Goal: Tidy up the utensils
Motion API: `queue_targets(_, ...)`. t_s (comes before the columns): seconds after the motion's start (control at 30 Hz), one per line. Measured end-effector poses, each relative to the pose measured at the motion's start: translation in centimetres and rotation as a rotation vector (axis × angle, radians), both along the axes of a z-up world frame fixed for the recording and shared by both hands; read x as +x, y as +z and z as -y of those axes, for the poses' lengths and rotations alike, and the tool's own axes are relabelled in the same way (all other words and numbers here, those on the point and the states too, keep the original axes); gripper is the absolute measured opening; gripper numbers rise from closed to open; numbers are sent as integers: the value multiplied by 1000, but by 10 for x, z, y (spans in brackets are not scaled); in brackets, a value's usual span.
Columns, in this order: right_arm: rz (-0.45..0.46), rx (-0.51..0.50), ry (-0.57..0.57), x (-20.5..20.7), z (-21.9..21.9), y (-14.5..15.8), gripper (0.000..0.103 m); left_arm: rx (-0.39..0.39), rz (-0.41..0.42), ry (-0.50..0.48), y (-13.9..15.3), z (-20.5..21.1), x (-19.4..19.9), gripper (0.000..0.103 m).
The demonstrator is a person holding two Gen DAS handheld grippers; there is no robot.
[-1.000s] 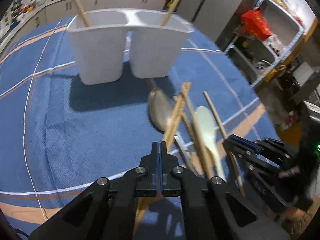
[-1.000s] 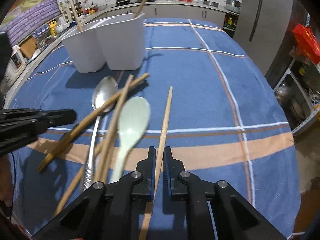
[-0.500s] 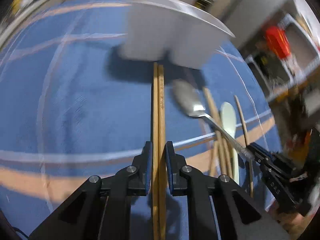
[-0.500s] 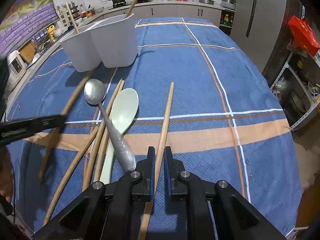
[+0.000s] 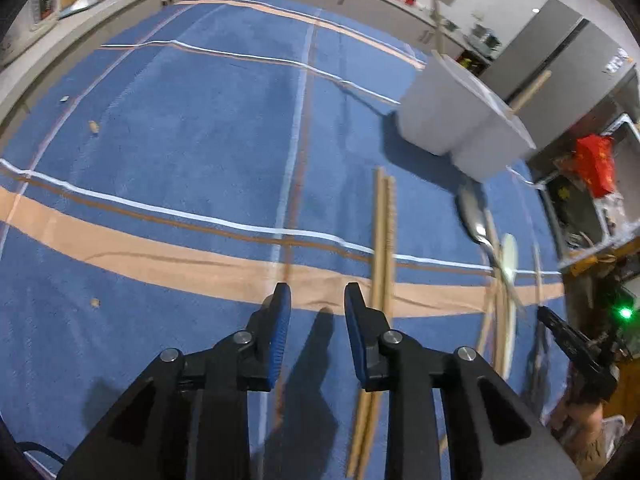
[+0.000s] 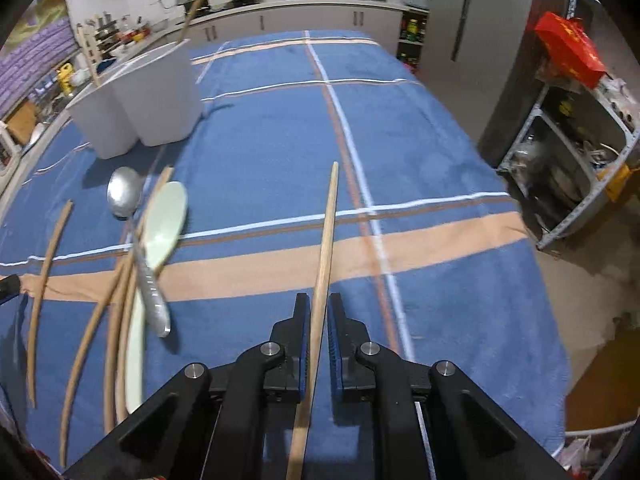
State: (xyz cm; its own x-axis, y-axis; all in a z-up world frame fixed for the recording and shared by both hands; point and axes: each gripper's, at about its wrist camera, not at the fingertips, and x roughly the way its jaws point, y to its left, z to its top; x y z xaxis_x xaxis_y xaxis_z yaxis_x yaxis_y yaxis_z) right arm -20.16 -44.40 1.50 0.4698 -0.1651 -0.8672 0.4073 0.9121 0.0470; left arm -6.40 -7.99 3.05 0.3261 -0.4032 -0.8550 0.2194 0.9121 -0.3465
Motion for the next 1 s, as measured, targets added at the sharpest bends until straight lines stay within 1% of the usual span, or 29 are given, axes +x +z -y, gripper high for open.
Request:
queue_targets(0.03, 27, 55, -3, -2, 2, 2, 10, -5, 10, -24, 2, 6, -3, 26)
queue_targets(0.07, 51, 90, 3, -3, 3, 4, 10, -3, 18, -44, 5, 10, -5, 27)
queue_targets(0.13, 102, 155, 63, 2, -5, 13, 10, 0, 24, -92, 6, 23, -10, 29)
queue_targets(0.17, 110, 177, 101, 8, -11, 15, 11, 4, 23, -107, 5, 30, -10, 30)
queue_targets(0.23, 115, 197, 176, 18, -26, 17, 20, 23, 16, -122, 3, 41, -10, 30)
queue_targets(0.27, 109, 194, 215, 25, -35, 16, 32, 32, 10, -130, 0, 46, -8, 30)
queue_targets(0.3, 101, 190, 247, 30, -42, 15, 40, 42, 6, -134, -3, 48, -7, 30)
queue_targets(0.37, 75, 178, 283, 39, -57, 8, 40, 47, 11, -139, -5, 52, -2, 30)
queue_targets(0.4, 52, 171, 296, 43, -64, 4, 36, 38, 6, -140, -5, 51, -1, 13)
queue_targets(0.43, 28, 173, 312, 46, -72, 2, 26, 30, -14, -140, -7, 50, 1, 0)
queue_targets(0.47, 25, 183, 329, 45, -78, 1, 16, 11, -27, -136, -7, 49, 4, 0)
queue_targets(0.5, 31, 192, 348, 42, -83, 3, 13, 18, -20, -124, -6, 47, 5, 0)
queue_targets(0.57, 31, 207, 386, 37, -97, 7, 11, 60, 0, -102, -6, 38, 5, 0)
queue_targets(0.6, 33, 217, 393, 34, -100, 8, 10, 59, -5, -87, -8, 31, 6, 0)
queue_targets(0.63, 35, 230, 388, 30, -101, 8, 10, 49, -7, -78, -7, 26, 8, 0)
queue_targets(0.7, 38, 263, 359, 25, -96, 7, 8, 62, -2, -50, -5, 18, 11, 0)
queue_targets(0.77, 36, 294, 312, 22, -82, 6, 8, 57, -1, -33, 0, 13, 13, 0)
queue_targets(0.87, 30, 263, 253, 10, -70, 6, 9, 28, 12, -49, 10, 16, 12, 0)
queue_targets(0.9, 26, 247, 232, 8, -67, 7, 12, 18, 16, -66, 14, 20, 11, 0)
queue_targets(0.93, 23, 233, 210, 5, -64, 8, 12, 11, 17, -81, 14, 21, 11, 0)
queue_targets(0.97, 22, 234, 197, 2, -60, 7, 15, 8, 19, -94, 14, 23, 10, 0)
queue_targets(1.0, 23, 237, 187, 0, -57, 8, 22, 8, 21, -105, 13, 28, 10, 0)
